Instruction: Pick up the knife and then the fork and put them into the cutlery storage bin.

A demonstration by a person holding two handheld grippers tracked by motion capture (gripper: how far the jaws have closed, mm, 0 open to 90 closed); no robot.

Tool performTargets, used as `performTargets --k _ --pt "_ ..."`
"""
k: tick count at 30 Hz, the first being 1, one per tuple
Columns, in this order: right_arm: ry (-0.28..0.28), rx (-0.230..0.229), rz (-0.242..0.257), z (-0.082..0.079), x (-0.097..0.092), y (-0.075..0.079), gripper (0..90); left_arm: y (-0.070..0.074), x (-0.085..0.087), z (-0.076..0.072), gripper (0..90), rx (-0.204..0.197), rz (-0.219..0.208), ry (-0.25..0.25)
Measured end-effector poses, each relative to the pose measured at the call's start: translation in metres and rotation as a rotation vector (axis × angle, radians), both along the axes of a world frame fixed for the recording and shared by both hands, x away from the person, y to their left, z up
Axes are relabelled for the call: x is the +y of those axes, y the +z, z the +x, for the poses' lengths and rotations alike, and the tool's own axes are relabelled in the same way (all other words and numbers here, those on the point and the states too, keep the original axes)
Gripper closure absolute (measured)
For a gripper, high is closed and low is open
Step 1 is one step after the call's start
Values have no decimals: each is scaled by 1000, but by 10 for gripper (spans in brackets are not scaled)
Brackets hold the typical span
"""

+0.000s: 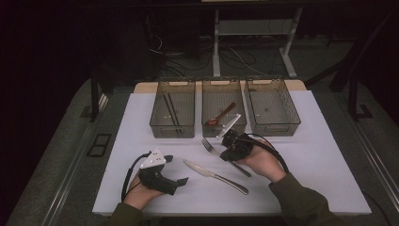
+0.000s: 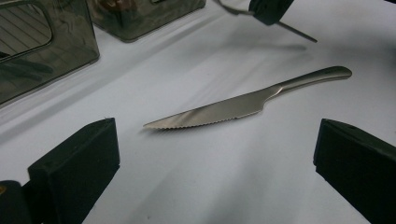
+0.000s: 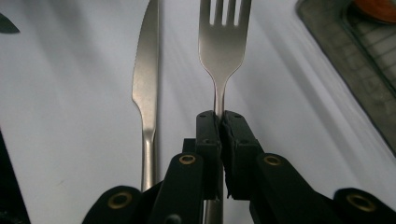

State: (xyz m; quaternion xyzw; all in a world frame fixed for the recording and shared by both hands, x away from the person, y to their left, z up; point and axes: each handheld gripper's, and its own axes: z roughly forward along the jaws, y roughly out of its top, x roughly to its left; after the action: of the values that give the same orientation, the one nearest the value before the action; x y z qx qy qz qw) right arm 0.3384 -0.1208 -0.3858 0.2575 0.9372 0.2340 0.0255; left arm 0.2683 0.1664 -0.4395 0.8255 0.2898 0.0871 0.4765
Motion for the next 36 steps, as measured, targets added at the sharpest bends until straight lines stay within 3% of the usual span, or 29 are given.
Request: performTargets --k 7,17,36 --pt "-57 -8 88 4 -27 7 844 0 0 -1 0 -5 -11 -3" --pt "-124 -55 209 12 -57 18 843 1 0 0 0 -7 -26 -9" --pt "-253 -159 368 27 -117 41 843 0 0 0 0 -4 -28 -11"
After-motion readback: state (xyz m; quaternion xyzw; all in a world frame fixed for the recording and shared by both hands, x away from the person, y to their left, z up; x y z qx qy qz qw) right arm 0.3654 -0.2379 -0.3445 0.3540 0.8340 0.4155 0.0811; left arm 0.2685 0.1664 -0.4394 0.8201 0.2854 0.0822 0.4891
